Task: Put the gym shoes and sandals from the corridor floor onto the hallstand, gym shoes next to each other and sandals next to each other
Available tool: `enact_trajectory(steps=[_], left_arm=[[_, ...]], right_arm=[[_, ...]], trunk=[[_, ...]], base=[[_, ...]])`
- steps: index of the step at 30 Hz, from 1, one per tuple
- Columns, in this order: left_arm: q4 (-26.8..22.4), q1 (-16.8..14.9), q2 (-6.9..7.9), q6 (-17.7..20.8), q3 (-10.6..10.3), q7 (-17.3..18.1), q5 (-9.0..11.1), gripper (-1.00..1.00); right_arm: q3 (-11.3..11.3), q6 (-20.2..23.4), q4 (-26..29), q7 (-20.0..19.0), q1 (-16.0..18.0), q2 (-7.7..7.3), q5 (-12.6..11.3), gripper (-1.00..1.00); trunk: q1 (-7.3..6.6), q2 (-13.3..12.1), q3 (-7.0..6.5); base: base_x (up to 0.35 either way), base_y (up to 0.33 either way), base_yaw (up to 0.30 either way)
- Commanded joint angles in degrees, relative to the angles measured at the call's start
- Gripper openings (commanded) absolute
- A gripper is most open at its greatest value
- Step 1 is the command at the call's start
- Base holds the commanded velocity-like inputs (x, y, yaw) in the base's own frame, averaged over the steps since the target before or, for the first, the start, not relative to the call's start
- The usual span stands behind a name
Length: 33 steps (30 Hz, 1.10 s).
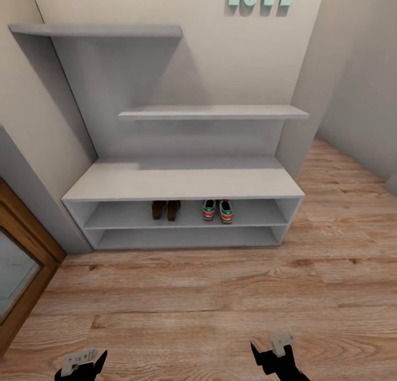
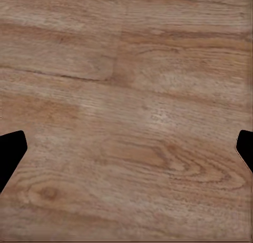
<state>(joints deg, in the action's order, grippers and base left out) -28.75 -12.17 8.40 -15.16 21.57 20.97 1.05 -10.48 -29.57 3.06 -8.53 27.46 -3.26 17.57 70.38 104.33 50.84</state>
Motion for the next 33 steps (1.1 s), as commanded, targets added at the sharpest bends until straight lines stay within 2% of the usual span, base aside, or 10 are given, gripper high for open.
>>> enact_trajectory(steps=[1,14,33], left_arm=[[0.07,-0.05,-0.03,-0.04,0.31,0.39,0.10,1.00],[0.29,-0.05,-0.16,-0.04,0.24,-0.17,0.07,1.00],[0.88,-0.05,-0.22,-0.13,0.23,-0.22,0.09,1.00]], right_arm=[[-0.50,-0.34,-0.02,-0.38,-0.24,-0.03,0.19,1.00],[-0.49,-1.05,0.01,-0.37,-1.66,-0.06,0.30,1.00],[-0.35,-0.97,-0.57,-0.44,-1.83,0.43,0.52,1.00]], trunk=[[-0.23,-0.40,-0.14],[-3.09,-5.61,-2.48],[-3.09,-5.61,-2.48]], base=[[0.000,0.000,0.000],[0.000,0.000,0.000],[0.000,0.000,0.000]])
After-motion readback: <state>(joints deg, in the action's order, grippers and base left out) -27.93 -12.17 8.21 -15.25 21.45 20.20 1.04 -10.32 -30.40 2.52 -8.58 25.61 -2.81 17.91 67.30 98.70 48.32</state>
